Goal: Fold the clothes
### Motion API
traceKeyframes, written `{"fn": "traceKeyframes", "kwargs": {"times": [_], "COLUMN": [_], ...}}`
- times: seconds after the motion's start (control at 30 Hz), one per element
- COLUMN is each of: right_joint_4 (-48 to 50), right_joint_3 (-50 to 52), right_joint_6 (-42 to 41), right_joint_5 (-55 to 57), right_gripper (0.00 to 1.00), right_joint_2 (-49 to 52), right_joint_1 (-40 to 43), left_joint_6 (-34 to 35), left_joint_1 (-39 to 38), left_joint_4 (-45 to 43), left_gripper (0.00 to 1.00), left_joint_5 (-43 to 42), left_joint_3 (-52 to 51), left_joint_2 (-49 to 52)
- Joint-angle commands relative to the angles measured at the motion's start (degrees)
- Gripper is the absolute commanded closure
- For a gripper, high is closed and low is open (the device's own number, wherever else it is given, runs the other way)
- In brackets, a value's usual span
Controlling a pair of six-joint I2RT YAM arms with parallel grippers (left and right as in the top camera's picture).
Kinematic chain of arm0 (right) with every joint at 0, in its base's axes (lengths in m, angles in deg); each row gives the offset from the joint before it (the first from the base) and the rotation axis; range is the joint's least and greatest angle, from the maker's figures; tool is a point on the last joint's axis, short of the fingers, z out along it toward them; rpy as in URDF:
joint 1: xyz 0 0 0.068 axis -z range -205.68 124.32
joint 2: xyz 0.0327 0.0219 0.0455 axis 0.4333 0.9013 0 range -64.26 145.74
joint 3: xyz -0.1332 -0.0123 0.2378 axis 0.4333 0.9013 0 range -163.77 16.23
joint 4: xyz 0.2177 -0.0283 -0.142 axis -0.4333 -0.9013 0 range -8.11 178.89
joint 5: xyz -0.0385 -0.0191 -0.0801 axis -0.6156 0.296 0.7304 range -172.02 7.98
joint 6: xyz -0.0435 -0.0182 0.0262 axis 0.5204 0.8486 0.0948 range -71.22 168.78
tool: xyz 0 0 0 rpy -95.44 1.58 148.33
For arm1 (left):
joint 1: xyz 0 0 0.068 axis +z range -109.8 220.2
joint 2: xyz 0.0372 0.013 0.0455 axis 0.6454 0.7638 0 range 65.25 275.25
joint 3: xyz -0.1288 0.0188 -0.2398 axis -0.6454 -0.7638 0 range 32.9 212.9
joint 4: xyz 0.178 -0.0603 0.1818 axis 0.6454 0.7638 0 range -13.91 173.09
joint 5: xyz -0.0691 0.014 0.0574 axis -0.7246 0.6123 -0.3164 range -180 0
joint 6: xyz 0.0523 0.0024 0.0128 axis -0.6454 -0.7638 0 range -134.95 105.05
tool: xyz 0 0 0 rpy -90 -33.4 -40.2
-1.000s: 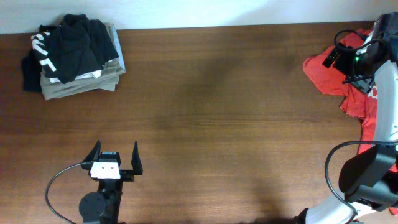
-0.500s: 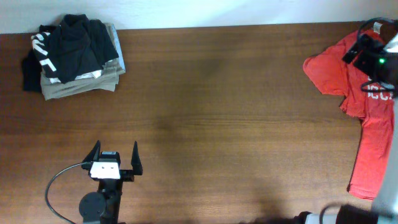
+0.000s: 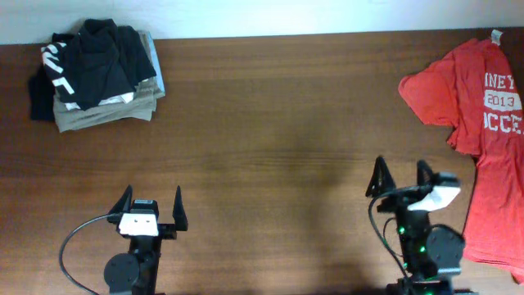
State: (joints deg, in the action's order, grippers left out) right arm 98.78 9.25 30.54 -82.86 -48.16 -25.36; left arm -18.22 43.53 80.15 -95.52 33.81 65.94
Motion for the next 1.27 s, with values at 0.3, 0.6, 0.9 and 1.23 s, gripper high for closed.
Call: {"fn": "traceKeyframes", "kwargs": {"times": [0.3, 0.6, 0.9, 1.23], "right_joint_4": [-4.72, -14.36, -14.34, -14.34], "right_joint_3": [6.67, 6.67, 6.67, 6.67], "right_joint_6": [5.97, 17.57, 17.59, 17.57], "right_joint_5": [0.61, -1.05, -1.03, -1.03], "right_gripper": [0.01, 0.01, 0.01, 0.02], "right_joint_2": [-15.91, -15.89, -15.85, -15.85], "right_joint_1": [-0.31, -0.31, -0.31, -0.31], "left_joint_6": [-0.7, -0.7, -0.7, -0.7], "left_joint_1": [-0.2, -0.2, -0.2, -0.2], "left_joint_4": [0.09, 0.09, 0.09, 0.09], "left_gripper": [0.01, 0.01, 0.01, 0.01], "left_joint_5": [0.39, 0.39, 0.39, 0.39], "left_joint_3": [-0.39, -0.39, -0.39, -0.39], "left_joint_2": [-0.28, -0.28, -0.28, -0.28]}}
